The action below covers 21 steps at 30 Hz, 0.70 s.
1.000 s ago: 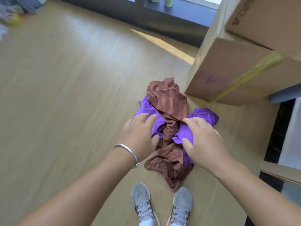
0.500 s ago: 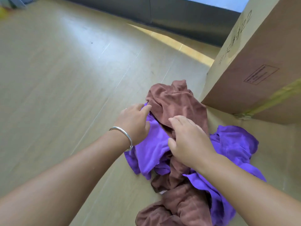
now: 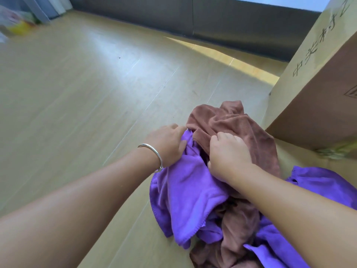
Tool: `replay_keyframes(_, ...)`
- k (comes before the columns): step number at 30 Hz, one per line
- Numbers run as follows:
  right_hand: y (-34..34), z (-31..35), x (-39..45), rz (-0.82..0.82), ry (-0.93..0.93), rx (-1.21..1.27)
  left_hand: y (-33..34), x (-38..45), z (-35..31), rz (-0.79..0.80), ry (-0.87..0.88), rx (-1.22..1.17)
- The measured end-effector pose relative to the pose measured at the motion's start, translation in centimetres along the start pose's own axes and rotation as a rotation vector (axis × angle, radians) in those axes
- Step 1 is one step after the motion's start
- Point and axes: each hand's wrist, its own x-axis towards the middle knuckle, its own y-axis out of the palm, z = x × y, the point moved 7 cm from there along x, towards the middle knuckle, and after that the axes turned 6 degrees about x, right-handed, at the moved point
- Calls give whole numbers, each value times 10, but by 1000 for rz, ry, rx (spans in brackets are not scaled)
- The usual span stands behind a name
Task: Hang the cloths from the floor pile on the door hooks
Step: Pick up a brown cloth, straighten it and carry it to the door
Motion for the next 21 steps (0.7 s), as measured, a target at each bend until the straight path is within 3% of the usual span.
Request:
replay_keyframes(6, -21, -47, -34, -10, 13, -38, -33, -10, -51, -237, 223, -20)
replay_keyframes(10, -30, -84, -53, -37, 91, 92, -31, 1, -99, -243, 373, 23)
replay_keyframes(18, -25, -131, -82, -181, 252, 340, -6, 20, -146, -224, 411, 129)
replay_keyframes(21, -36, -130, -92, -285, 235, 396, -22, 18, -150, -322, 354, 48)
